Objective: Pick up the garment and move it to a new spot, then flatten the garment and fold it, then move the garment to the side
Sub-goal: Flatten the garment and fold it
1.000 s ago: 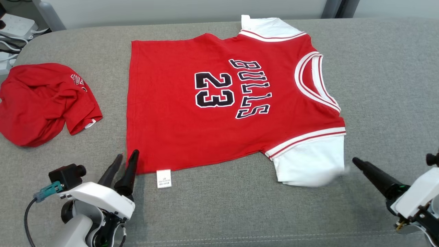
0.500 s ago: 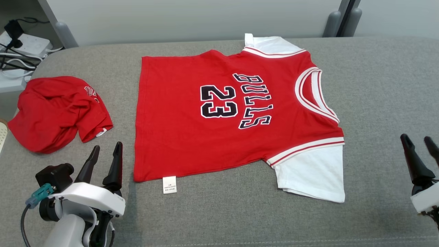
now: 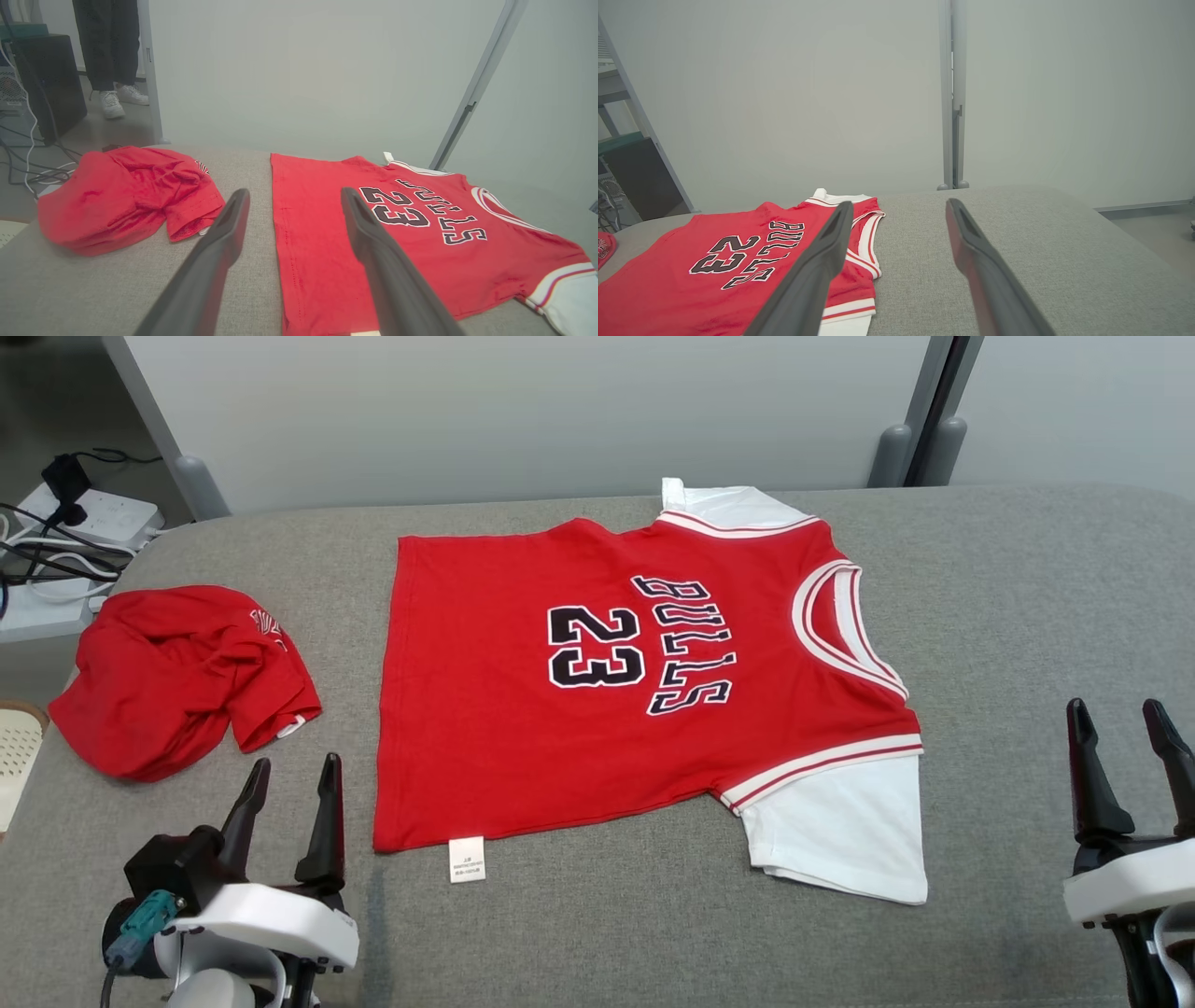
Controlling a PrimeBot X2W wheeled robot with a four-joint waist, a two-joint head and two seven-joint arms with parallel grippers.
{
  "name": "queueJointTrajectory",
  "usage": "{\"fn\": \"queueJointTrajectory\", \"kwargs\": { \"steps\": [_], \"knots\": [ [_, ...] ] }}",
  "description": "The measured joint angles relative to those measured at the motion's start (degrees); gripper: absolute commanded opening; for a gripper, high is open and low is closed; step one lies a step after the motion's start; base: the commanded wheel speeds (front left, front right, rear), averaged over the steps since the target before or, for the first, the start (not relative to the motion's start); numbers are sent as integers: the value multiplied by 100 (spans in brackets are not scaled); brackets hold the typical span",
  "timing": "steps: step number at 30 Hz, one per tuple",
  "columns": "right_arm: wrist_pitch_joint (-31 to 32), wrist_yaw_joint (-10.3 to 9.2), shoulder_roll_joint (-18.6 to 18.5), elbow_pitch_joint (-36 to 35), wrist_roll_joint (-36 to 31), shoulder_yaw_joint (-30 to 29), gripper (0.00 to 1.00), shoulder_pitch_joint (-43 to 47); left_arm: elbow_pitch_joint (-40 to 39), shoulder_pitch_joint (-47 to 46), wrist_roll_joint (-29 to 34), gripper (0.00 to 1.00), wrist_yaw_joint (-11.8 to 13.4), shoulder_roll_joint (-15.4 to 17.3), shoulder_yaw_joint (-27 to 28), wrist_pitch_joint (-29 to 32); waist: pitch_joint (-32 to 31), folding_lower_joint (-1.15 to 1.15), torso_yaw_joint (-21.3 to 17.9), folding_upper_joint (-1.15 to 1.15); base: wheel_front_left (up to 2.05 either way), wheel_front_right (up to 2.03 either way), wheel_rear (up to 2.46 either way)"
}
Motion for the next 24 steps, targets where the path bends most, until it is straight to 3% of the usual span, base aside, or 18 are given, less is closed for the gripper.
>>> {"fn": "queueJointTrajectory", "kwargs": {
  "steps": [13, 24],
  "knots": [
    [-100, 0, 426, 186, -584, -2, 100, 492, -408, 805, 898, 100, -93, -290, 326, 0, -248, 0, 62, 0, 0, 0, 0],
    [-100, 0, 439, 210, -605, 23, 100, 620, -396, 880, 1054, 100, -160, -350, 301, 0, -247, 0, 67, 0, 0, 0, 0]
  ]
}}
